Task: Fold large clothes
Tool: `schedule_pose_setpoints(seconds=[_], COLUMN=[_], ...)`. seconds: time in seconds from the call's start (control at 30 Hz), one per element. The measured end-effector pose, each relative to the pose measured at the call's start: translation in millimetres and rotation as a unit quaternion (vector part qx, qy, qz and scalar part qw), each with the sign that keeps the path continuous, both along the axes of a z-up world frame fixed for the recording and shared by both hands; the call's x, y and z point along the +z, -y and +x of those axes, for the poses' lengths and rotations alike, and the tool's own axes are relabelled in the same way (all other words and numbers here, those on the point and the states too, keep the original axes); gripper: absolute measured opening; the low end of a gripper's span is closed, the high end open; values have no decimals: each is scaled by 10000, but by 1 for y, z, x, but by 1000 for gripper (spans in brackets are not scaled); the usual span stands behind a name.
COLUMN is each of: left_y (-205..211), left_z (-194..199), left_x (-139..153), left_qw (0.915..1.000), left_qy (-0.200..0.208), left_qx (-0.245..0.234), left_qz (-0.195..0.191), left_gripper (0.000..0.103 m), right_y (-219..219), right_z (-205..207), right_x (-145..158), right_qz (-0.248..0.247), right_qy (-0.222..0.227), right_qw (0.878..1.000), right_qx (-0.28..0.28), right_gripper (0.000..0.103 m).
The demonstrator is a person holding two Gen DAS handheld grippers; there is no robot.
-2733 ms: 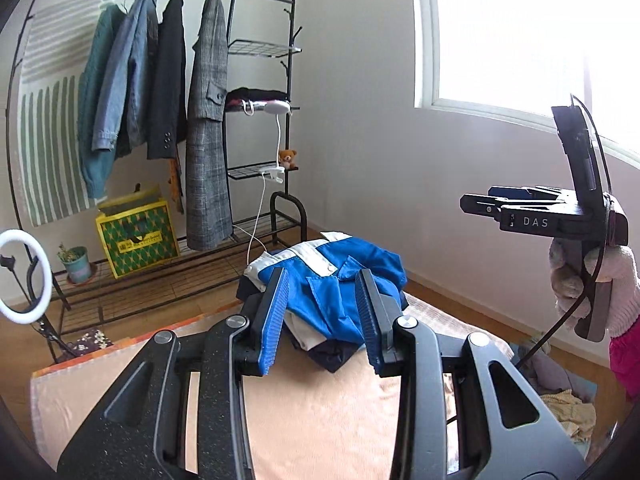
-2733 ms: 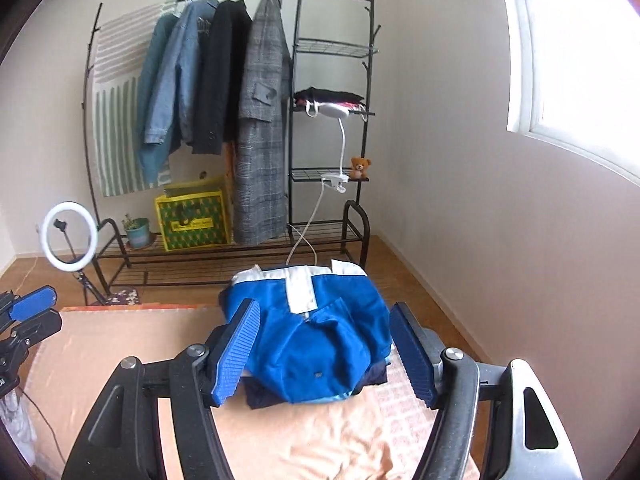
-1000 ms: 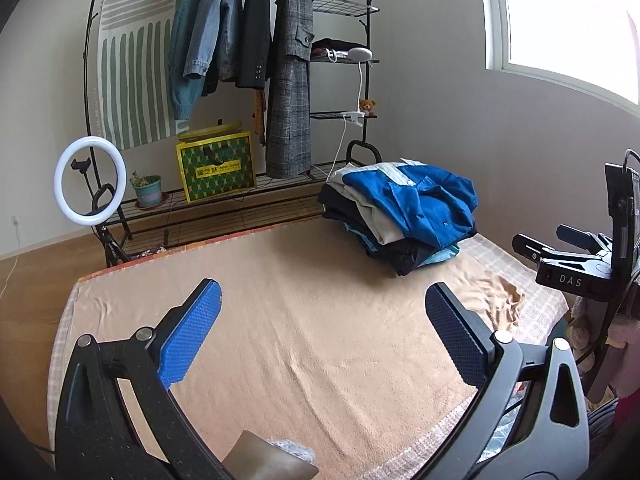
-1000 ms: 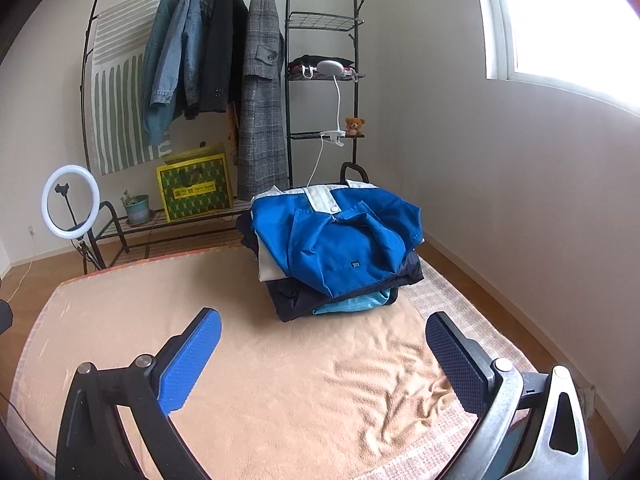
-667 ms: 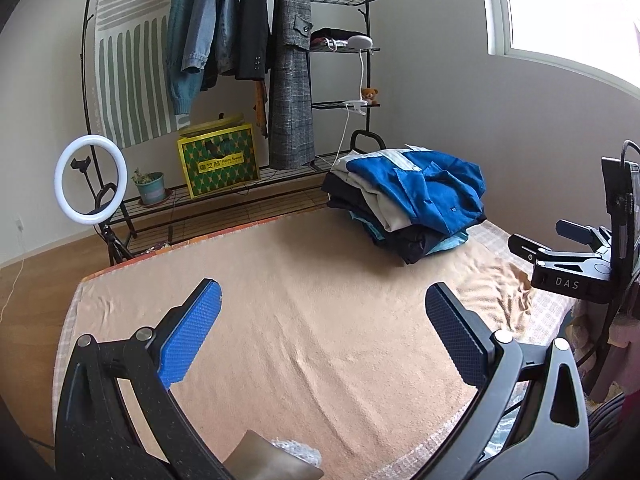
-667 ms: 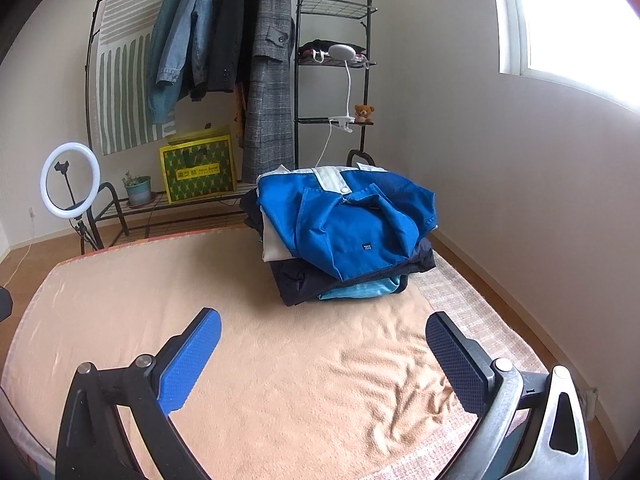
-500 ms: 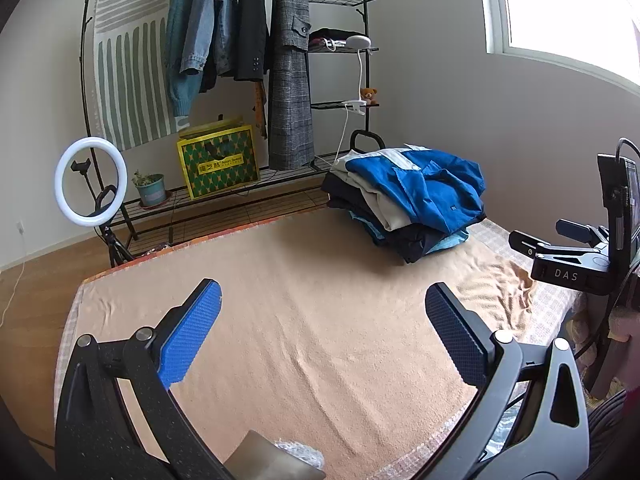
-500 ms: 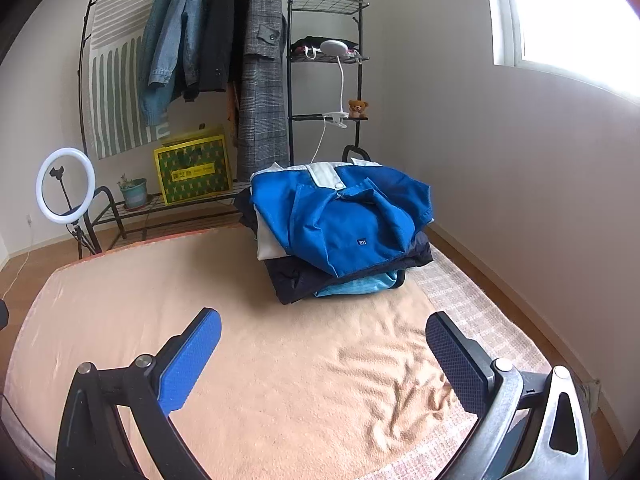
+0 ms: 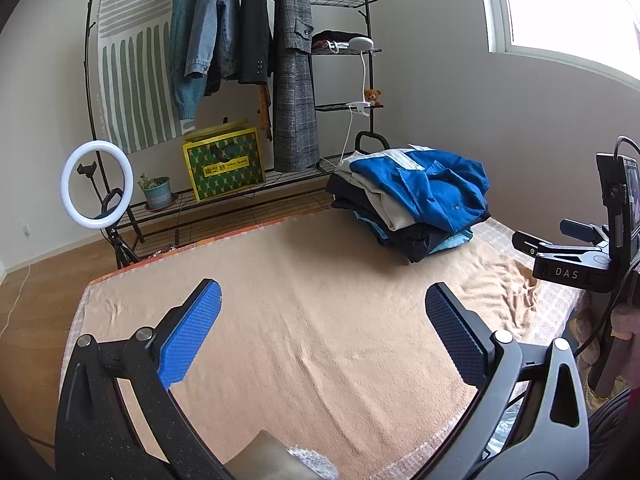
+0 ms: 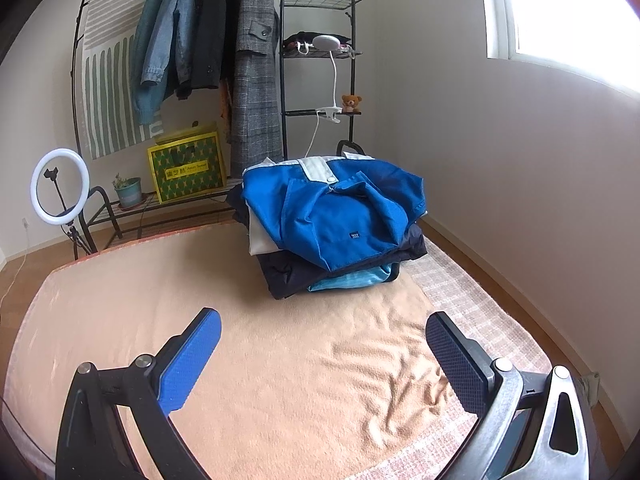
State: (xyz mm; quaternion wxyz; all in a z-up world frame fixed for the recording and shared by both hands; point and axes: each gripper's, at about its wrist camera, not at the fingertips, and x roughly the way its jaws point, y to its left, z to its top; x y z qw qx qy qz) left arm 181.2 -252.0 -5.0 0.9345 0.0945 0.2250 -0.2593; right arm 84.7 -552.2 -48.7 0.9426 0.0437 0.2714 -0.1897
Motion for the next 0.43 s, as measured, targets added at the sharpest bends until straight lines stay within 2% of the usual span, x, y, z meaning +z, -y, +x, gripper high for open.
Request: schedule_pose_setpoints(seconds=[0.43], left_y=[-4], left_z=[1], left_x=[-1], left_qw=[10000], left_qy=[-33], left_qx=[34], left_qz=[-9], left_gripper=[103], right_y=[-1], right_z=[1], right_x=[-1], right_qz=[-31], right_qy=[-5], right_qw=[10000], right_qx=[25], right_gripper=[103])
